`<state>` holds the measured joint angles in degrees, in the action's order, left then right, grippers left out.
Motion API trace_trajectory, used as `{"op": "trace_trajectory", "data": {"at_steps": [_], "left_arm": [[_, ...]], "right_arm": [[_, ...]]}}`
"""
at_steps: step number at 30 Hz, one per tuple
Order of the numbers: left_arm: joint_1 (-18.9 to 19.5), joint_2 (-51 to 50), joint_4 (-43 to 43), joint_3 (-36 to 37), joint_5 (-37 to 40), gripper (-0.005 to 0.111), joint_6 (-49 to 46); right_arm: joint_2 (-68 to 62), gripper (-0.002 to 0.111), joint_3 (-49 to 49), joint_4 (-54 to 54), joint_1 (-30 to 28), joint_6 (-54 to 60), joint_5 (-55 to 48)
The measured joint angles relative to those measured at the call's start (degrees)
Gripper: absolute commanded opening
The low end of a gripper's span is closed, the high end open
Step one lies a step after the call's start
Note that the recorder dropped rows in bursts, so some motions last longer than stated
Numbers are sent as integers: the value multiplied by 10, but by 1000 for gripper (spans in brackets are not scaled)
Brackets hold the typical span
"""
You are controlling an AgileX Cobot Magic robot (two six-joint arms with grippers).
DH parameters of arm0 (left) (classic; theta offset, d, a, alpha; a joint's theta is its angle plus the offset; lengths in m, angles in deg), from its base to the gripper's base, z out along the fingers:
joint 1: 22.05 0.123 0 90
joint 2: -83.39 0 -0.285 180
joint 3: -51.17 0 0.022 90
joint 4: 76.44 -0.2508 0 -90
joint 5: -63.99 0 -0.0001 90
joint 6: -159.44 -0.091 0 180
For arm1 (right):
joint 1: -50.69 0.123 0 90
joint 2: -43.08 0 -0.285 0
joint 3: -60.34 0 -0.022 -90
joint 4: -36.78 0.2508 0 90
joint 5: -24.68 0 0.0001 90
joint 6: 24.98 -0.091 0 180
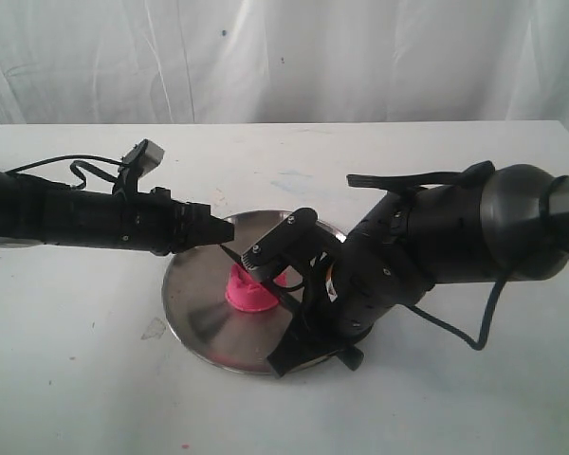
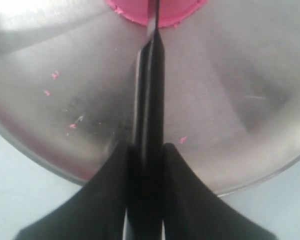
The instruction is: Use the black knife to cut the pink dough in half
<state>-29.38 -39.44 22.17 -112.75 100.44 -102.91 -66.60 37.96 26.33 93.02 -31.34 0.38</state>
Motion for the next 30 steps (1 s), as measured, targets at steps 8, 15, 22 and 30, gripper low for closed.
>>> {"op": "trace_trajectory", "data": {"at_steps": [8,15,22,30], "left_arm": [[0,-27,0,-7,1,0,0],[0,-33,0,-16,7,0,0],[0,-33,0,-16,5,0,0],[0,-43,0,-16,7,0,0]], "right_arm": [[0,0,0,1,0,0,-1],[0,0,0,1,0,-9,-2],[0,0,0,1,0,-10,-2],[10,0,0,-2,0,-10,-9]]}}
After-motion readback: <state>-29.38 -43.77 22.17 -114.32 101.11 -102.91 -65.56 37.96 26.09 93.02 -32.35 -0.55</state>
